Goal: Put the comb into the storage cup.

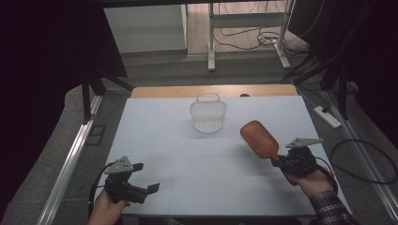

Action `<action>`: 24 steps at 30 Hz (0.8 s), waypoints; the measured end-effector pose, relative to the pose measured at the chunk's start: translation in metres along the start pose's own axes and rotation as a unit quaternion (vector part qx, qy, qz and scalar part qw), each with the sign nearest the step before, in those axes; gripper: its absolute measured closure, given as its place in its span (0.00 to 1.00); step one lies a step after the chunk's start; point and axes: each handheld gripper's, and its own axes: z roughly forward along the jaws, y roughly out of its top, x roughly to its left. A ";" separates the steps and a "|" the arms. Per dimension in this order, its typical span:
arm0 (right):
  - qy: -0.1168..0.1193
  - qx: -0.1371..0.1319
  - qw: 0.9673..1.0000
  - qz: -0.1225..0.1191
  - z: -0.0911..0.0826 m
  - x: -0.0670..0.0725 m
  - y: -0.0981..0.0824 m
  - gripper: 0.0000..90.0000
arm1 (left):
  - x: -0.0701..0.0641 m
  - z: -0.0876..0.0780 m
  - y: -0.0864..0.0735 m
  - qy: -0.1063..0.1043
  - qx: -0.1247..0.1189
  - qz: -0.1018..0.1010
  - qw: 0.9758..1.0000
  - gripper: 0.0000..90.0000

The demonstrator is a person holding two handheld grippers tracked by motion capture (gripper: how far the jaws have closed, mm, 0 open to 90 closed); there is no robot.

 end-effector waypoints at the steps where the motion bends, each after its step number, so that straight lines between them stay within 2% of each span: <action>1: 0.002 -0.001 1.000 -0.001 0.000 0.001 0.000 0.80 | 0.000 0.002 0.001 0.000 -0.001 0.000 1.000 0.00; 8: 0.007 -0.001 1.000 -0.005 0.001 0.006 0.003 0.80 | 0.000 0.011 0.012 -0.007 -0.008 -0.002 1.000 0.00; 19: 0.018 -0.024 0.999 -0.019 0.000 0.018 0.010 0.80 | 0.006 0.023 0.031 -0.011 -0.012 -0.013 1.000 0.00; 24: 0.025 -0.030 0.999 -0.020 0.001 0.023 0.013 0.80 | 0.005 0.028 0.039 -0.010 -0.011 -0.008 1.000 0.00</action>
